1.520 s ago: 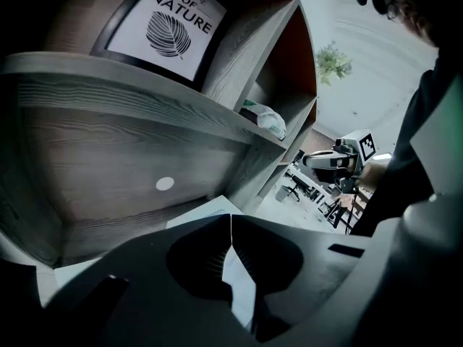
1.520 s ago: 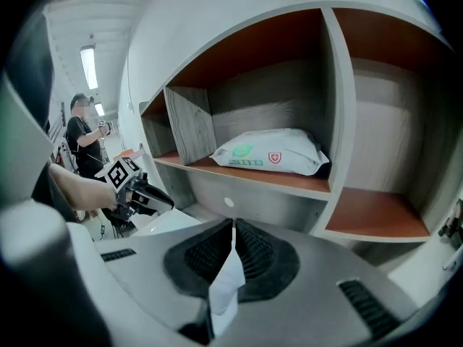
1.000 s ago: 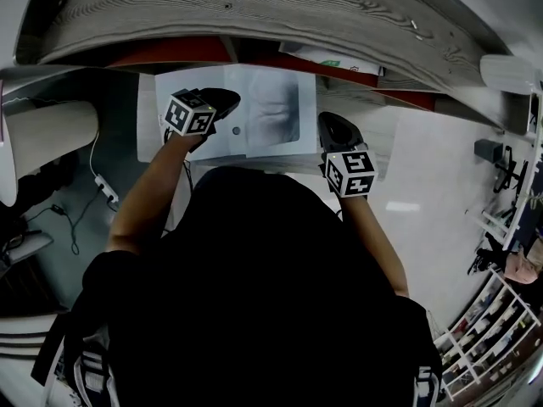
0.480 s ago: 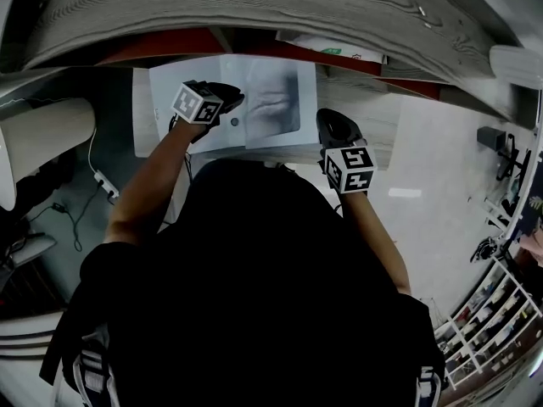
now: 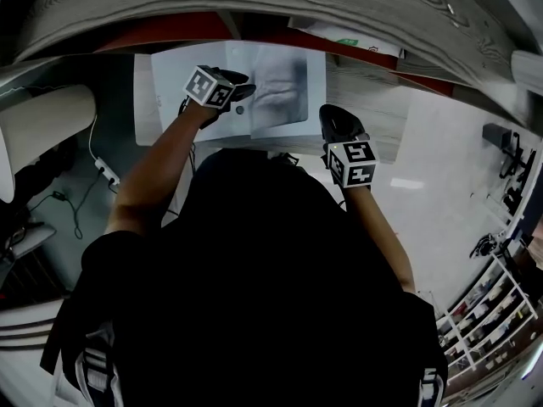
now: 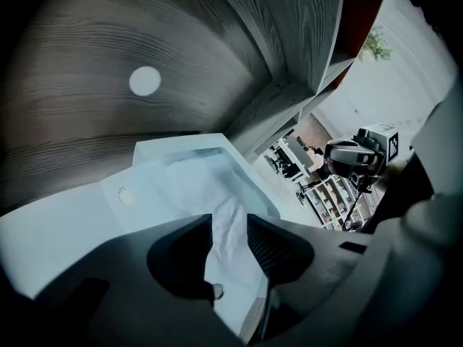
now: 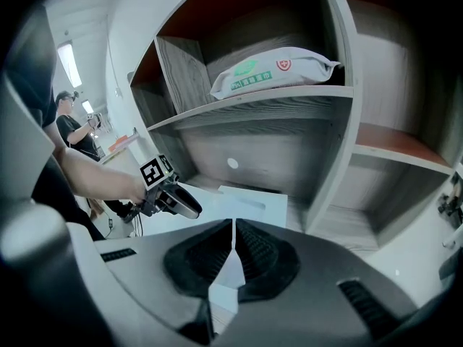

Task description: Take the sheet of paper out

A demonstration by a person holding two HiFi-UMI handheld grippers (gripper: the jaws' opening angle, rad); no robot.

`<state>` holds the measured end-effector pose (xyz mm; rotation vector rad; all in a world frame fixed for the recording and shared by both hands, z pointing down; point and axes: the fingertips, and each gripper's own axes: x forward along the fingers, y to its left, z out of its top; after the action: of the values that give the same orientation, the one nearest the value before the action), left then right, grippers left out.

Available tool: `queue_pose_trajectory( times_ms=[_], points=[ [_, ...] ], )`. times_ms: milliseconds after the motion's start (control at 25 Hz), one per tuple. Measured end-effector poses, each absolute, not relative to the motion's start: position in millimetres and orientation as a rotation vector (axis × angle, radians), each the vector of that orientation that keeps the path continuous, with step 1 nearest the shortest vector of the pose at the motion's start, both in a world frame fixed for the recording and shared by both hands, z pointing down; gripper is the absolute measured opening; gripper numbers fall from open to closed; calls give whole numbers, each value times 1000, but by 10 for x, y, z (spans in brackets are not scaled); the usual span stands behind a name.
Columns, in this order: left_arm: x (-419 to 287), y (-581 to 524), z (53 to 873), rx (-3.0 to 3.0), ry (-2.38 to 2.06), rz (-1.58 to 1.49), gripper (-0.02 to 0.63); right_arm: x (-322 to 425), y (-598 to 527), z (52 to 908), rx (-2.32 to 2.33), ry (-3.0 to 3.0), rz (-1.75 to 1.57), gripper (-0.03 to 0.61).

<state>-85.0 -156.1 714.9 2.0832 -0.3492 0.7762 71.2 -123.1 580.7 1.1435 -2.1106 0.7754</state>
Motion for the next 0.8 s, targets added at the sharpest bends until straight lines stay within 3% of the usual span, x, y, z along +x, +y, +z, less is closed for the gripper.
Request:
queue_pose_trajectory(
  times_ms=[800],
  points=[
    [-744, -1473, 7713, 1968, -358, 843, 189, 612, -1167, 5989, 1099, -2083, 827, 23]
  ],
)
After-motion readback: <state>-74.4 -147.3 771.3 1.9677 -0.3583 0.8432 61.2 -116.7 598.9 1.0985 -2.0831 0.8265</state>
